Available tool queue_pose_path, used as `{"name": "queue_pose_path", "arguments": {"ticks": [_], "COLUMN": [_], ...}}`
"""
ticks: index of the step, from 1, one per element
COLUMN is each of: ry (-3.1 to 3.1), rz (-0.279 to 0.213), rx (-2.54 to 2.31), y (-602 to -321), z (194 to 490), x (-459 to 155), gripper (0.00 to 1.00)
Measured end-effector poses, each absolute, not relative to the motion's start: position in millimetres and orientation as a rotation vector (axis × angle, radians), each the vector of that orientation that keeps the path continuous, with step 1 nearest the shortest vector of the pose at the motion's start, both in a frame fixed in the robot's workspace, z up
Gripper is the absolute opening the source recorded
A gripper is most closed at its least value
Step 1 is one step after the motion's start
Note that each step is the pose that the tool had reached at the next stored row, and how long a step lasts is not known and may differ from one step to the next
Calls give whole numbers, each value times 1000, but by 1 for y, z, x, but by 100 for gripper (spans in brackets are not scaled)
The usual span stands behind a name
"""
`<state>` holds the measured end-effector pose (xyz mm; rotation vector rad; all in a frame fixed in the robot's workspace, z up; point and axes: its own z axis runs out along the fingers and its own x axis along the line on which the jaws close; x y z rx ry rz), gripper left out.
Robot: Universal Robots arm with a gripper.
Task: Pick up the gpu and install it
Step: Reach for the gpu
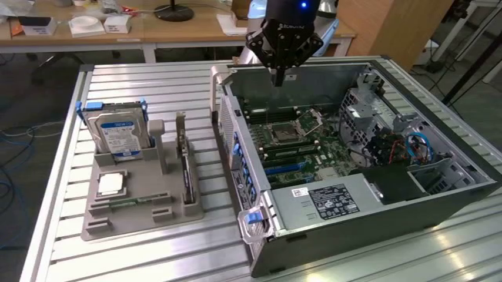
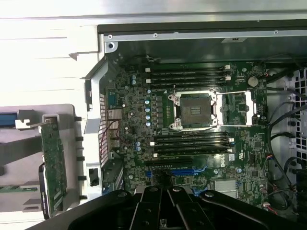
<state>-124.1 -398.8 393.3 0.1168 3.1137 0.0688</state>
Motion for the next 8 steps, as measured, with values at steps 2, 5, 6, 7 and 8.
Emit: {"name": "queue_pose_path", "arguments": {"ticks": [2,5,6,7,8], "ry": [3114,3114,3114,3114,3114], "rz": [69,69,69,69,69], "rx": [117,117,117,117,117], "y": [-399,-399,-399,-399,-399], "z": [393,393,393,393,393], "x": [-125,-128,-129,-130,-131], "gripper": [11,11,11,11,11]}}
